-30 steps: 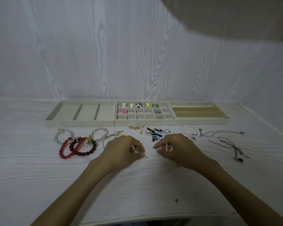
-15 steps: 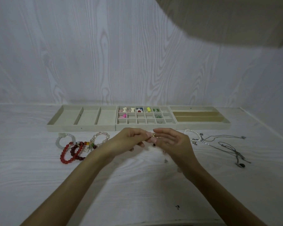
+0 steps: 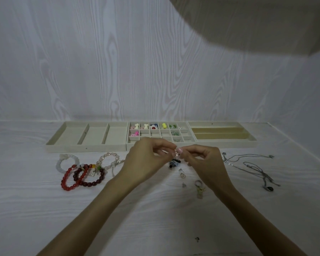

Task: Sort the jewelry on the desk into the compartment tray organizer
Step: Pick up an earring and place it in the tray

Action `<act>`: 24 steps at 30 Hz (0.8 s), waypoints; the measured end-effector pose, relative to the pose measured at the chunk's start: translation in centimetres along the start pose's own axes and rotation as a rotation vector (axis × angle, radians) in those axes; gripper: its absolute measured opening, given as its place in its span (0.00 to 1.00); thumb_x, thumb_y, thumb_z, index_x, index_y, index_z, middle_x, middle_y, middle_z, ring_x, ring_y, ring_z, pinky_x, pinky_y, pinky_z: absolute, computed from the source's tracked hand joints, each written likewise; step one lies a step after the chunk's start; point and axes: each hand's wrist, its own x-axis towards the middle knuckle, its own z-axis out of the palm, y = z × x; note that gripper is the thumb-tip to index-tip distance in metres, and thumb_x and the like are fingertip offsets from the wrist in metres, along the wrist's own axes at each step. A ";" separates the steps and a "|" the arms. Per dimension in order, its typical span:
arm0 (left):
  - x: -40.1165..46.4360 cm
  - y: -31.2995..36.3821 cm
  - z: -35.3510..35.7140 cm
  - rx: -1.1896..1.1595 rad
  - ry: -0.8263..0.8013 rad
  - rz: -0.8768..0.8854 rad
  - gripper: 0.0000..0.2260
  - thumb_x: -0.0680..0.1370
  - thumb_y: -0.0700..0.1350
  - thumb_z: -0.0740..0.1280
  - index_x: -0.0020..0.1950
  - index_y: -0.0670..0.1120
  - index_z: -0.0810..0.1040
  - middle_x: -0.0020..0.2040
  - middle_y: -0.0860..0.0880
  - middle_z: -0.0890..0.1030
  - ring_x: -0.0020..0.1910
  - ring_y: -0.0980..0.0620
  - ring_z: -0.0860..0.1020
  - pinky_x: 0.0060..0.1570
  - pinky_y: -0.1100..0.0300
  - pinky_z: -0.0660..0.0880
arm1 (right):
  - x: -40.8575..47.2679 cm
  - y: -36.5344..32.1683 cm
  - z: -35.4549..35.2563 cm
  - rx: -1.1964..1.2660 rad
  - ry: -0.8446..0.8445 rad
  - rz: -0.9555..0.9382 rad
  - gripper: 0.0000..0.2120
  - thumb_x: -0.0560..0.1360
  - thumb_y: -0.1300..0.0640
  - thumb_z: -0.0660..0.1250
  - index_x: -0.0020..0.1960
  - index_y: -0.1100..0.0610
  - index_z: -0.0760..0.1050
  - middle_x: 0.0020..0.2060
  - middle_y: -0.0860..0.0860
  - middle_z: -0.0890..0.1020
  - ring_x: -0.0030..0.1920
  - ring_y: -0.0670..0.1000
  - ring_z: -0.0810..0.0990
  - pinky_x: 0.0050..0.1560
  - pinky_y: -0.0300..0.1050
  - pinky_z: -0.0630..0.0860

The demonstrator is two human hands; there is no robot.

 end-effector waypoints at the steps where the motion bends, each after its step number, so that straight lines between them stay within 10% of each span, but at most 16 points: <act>1: 0.1 0.1 0.2 0.016 -0.006 -0.001 0.05 0.73 0.47 0.71 0.45 0.56 0.84 0.40 0.59 0.84 0.41 0.63 0.81 0.47 0.59 0.78 | 0.2 0.1 0.0 -0.017 0.008 -0.004 0.01 0.70 0.57 0.72 0.41 0.51 0.82 0.34 0.44 0.84 0.35 0.40 0.81 0.38 0.29 0.75; 11: 1.2 0.1 0.5 -0.333 -0.059 -0.165 0.05 0.75 0.45 0.69 0.44 0.47 0.85 0.38 0.54 0.85 0.35 0.64 0.81 0.32 0.77 0.70 | 1.3 -0.1 -0.6 -0.040 0.051 -0.017 0.04 0.71 0.57 0.72 0.43 0.49 0.82 0.38 0.43 0.84 0.40 0.43 0.83 0.43 0.30 0.76; 24: 1.7 -0.4 1.4 -0.354 -0.036 -0.097 0.05 0.76 0.43 0.68 0.48 0.45 0.84 0.42 0.52 0.85 0.42 0.61 0.83 0.42 0.75 0.73 | 2.0 -0.6 -1.7 0.148 -0.090 0.200 0.06 0.73 0.54 0.69 0.49 0.51 0.81 0.39 0.48 0.85 0.38 0.47 0.83 0.34 0.33 0.76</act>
